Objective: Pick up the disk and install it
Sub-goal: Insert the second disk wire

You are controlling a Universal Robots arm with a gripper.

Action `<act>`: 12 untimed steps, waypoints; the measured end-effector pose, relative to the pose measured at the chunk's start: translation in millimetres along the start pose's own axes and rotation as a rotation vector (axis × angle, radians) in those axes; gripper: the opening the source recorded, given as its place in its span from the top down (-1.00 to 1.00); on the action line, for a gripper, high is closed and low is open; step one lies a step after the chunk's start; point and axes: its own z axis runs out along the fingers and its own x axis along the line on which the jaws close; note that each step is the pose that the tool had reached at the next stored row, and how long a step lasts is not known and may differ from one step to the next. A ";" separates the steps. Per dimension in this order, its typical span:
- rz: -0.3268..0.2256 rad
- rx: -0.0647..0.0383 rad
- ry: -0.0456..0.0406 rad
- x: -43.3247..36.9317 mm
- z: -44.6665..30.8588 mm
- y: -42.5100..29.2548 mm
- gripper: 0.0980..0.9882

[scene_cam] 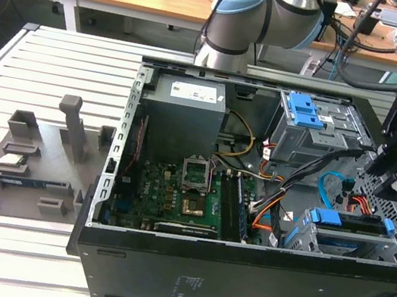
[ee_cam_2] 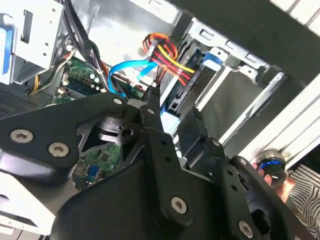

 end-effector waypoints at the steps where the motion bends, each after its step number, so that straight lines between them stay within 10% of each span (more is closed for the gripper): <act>1: 0.000 0.000 -0.0001 -0.4 2.2 7.0 0.28; 6: -0.026 0.000 0.0015 0.0 16.4 26.8 0.28; 12: -0.029 0.000 0.0016 0.0 16.6 26.9 0.59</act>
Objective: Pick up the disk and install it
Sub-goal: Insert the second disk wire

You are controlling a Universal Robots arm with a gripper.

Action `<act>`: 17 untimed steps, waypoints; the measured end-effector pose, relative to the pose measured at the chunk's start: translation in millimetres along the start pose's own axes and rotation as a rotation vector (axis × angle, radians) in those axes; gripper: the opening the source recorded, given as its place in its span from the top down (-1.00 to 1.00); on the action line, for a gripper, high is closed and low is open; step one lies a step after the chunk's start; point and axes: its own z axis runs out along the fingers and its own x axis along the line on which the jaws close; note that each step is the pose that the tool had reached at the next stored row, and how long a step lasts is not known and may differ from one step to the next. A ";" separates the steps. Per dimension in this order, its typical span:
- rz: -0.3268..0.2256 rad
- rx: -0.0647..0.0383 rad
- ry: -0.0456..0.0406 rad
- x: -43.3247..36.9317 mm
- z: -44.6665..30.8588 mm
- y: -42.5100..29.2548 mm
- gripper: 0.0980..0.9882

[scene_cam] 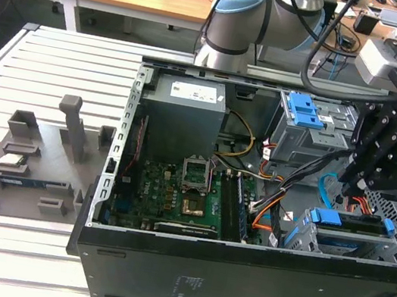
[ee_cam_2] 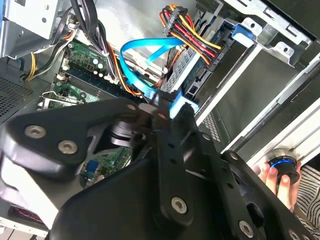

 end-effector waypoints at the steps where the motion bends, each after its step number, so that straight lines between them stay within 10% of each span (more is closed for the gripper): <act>1: 0.000 0.000 0.0001 0.0 0.0 0.0 0.73; 9: 0.000 0.000 0.0027 12.3 0.6 -0.1 0.86; 17: 0.000 0.000 0.0077 14.0 17.2 -17.8 0.86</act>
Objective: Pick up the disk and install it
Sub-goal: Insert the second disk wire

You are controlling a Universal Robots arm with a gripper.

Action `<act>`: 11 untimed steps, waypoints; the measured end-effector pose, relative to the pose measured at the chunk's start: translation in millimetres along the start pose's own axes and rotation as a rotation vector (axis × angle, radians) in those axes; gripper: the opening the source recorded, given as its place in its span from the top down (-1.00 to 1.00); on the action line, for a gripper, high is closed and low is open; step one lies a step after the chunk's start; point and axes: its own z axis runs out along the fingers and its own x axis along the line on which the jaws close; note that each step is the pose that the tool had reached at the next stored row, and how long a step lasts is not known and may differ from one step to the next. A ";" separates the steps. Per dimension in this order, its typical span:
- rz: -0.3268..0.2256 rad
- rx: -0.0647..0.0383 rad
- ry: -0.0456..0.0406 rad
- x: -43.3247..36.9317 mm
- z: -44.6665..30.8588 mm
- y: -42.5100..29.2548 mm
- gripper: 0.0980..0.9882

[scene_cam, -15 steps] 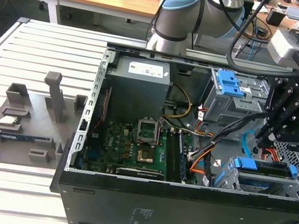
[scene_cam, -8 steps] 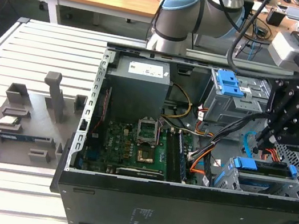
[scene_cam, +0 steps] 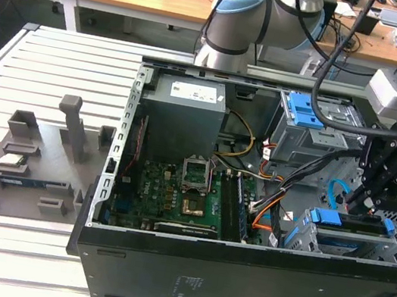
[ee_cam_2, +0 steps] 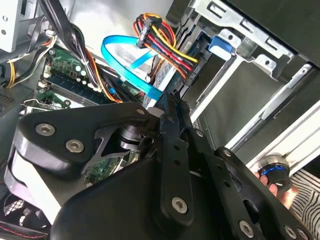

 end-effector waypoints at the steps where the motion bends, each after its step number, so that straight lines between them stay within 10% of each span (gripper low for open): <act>1: 0.000 0.000 0.0000 0.0 0.4 -0.8 0.86; 11: 0.000 0.000 0.0015 0.1 6.8 -6.9 0.86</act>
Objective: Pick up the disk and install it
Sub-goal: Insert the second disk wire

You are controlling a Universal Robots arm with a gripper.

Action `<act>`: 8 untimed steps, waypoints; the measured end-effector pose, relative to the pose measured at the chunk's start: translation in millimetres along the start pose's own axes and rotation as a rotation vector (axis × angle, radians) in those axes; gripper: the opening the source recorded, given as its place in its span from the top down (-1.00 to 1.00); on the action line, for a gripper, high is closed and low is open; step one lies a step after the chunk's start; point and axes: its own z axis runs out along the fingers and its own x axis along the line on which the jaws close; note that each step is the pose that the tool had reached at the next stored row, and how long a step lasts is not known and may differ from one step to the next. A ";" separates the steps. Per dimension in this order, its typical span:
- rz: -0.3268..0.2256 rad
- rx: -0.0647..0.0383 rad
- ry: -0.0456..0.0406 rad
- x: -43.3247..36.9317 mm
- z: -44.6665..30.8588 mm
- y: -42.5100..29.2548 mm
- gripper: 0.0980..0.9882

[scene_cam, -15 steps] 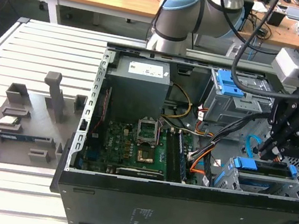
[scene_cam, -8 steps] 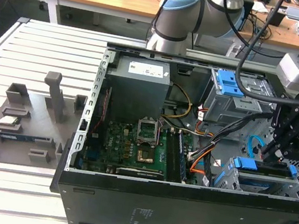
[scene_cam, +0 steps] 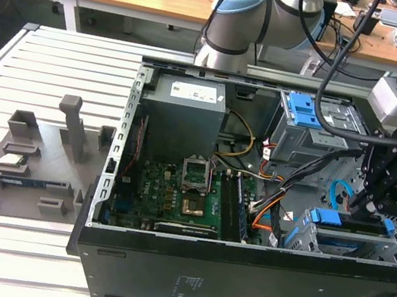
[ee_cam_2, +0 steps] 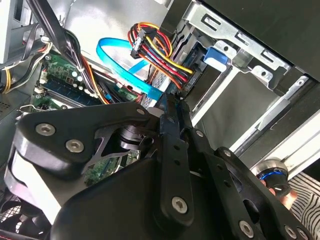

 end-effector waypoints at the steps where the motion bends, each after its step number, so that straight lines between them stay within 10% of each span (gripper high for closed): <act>1: 0.000 0.000 0.0000 0.0 0.3 -0.1 0.86; 8: 0.000 0.000 0.0016 0.2 6.3 -1.0 0.86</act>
